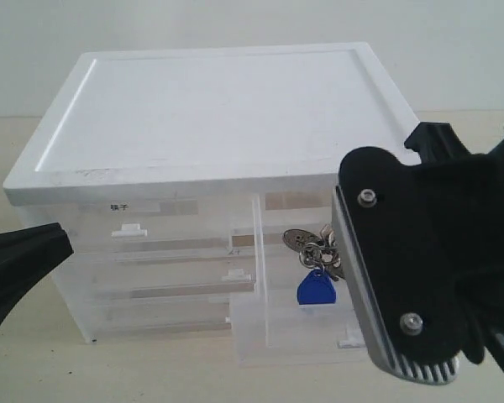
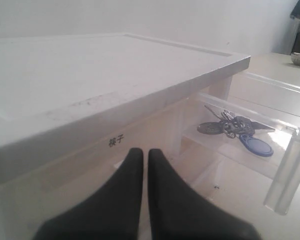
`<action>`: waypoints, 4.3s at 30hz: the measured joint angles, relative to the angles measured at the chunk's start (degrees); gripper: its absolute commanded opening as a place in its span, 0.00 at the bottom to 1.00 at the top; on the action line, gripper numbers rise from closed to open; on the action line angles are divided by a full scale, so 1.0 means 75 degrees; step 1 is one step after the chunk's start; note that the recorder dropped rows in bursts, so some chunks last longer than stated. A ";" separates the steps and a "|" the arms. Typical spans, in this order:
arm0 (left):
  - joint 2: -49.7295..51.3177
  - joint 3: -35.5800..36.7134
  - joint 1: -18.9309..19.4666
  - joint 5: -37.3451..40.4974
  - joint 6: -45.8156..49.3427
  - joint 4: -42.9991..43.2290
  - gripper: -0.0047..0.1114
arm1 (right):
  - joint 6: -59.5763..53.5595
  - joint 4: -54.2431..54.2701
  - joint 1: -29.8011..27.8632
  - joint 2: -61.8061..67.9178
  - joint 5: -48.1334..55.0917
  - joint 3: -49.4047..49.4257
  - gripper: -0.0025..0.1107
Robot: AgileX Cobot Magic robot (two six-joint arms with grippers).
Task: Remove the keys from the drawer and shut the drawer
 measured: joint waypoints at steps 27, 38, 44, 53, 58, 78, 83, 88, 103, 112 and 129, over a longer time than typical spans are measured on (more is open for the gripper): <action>0.0000 0.0000 0.0000 0.0000 0.0000 0.0015 0.08 | 0.6180 -0.1869 0.0064 0.1094 -0.1923 -0.0180 0.52; 0.0000 0.0000 0.0000 0.0000 0.0000 0.0015 0.08 | 0.6661 -0.1922 0.0064 0.2066 -0.1953 -0.0180 0.52; 0.0000 0.0000 0.0000 0.0000 0.0000 0.0015 0.08 | 0.6966 -0.2032 0.0064 0.2228 -0.1813 -0.0242 0.36; 0.0000 0.0000 0.0000 0.0000 0.0000 0.0015 0.08 | 0.6621 -0.2278 0.0064 0.2253 -0.1786 -0.0247 0.02; 0.0000 0.0000 0.0000 0.0000 0.0000 0.0015 0.08 | 0.6465 -0.2290 0.0077 0.2152 -0.1839 -0.0247 0.02; 0.0000 0.0000 0.0000 0.0000 0.0000 0.0015 0.08 | 0.6648 -0.2211 0.0077 0.1123 -0.1747 -0.0220 0.57; 0.0000 0.0000 0.0000 0.0000 0.0000 0.0015 0.08 | 0.7083 -0.2550 0.0077 0.1583 -0.1668 -0.0201 0.56; 0.0000 0.0000 0.0000 0.0000 0.0000 0.0015 0.08 | 0.7381 -0.2712 0.0077 0.2010 -0.1668 -0.0201 0.55; 0.0000 0.0000 0.0000 -0.0013 0.0000 0.0015 0.08 | 0.6710 -0.2931 0.0077 0.2398 -0.1885 -0.0291 0.02; 0.0000 0.0000 0.0000 -0.0060 0.0000 0.0015 0.08 | 0.6507 -0.2829 0.0077 0.1694 -0.1713 -0.0713 0.02; 0.0000 0.0000 0.0000 -0.0060 0.0000 0.0015 0.08 | 0.6491 -0.2843 0.0077 0.0016 -0.2141 -0.0760 0.02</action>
